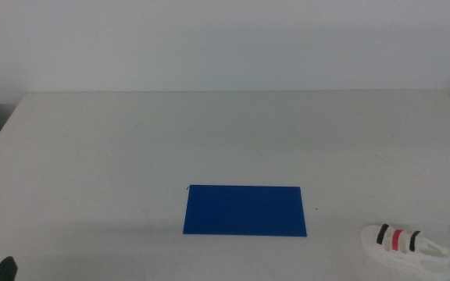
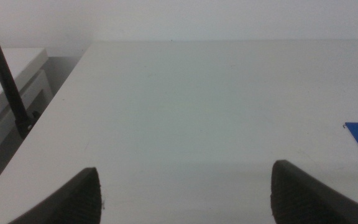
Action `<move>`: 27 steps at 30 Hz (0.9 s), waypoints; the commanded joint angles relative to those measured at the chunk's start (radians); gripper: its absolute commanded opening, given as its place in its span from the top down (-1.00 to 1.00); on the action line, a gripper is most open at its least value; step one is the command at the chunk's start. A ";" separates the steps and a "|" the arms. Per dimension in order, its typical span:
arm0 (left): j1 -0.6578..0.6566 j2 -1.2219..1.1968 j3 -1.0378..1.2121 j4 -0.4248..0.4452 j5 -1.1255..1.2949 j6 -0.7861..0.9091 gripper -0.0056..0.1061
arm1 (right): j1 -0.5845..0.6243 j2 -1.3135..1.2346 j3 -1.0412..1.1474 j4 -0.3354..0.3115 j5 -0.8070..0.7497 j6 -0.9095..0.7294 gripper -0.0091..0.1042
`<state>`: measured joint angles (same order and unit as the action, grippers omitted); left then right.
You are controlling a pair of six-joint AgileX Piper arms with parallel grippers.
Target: Use one arm to grab the shoe from the table and place it on the mat.
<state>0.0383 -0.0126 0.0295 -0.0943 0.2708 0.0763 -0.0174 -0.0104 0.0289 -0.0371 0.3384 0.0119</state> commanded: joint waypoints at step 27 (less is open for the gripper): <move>-0.004 -0.013 0.007 -0.008 -0.080 -0.005 -0.78 | 0.018 0.730 -0.767 -0.026 0.463 -0.196 -0.78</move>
<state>0.0383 -0.0126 0.0295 -0.0943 0.2708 0.0763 -0.0066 0.6660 -0.6566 -0.0422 0.7909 -0.1132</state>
